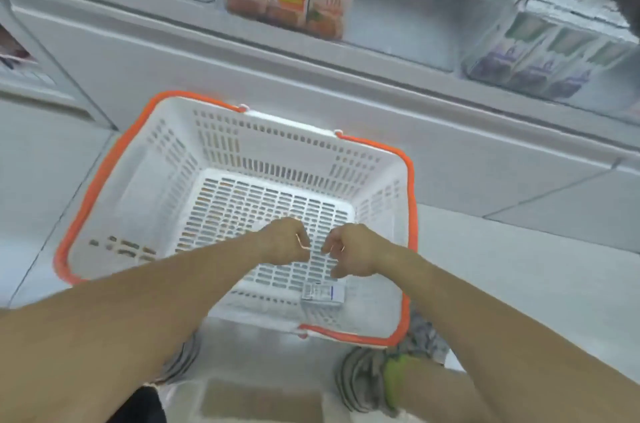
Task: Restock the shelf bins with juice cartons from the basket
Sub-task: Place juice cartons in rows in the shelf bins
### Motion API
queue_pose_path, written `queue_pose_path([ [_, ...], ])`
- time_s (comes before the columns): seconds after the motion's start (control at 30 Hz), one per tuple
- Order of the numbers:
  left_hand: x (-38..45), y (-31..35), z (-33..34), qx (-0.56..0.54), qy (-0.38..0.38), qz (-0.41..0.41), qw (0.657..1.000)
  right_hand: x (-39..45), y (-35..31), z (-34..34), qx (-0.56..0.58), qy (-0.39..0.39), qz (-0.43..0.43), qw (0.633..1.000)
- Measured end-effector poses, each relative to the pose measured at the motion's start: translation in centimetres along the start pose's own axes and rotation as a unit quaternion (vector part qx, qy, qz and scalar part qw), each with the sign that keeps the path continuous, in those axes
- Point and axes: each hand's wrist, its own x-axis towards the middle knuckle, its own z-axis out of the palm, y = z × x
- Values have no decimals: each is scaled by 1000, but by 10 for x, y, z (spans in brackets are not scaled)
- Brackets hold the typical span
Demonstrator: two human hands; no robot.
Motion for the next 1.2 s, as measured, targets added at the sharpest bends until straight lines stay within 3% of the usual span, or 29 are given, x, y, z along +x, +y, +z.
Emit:
queue_pose_path([
  [0.1,9,-37,42,25,-77,-38,996,26,15,49,-70,-70,34,994],
  [0.2,7,-57,49,19,-111,-40,993,36,24,77,-134,-85,40,987],
  [0.37,14,-62,39,-34,-55,-52,997,46,28,96,-152,-60,31,986],
  [0.5,12,-54,36,-60,-55,-24,996,43,11,59,-79,-41,16,996],
  [0.67,-8,-3,-5,-109,-14,98,989,-4,-16,-60,32,-36,-7,999],
  [0.8,-44,71,-53,-228,66,203,950,-81,-24,-156,81,50,-34,995],
  [0.97,-84,162,-86,-348,125,298,880,-181,-3,-217,175,189,-103,961],
  [1.07,-93,216,-97,-318,151,345,870,-226,16,-240,170,237,-112,950],
  [1.2,-83,276,-117,-142,249,419,862,-270,51,-263,189,342,-151,908],
])
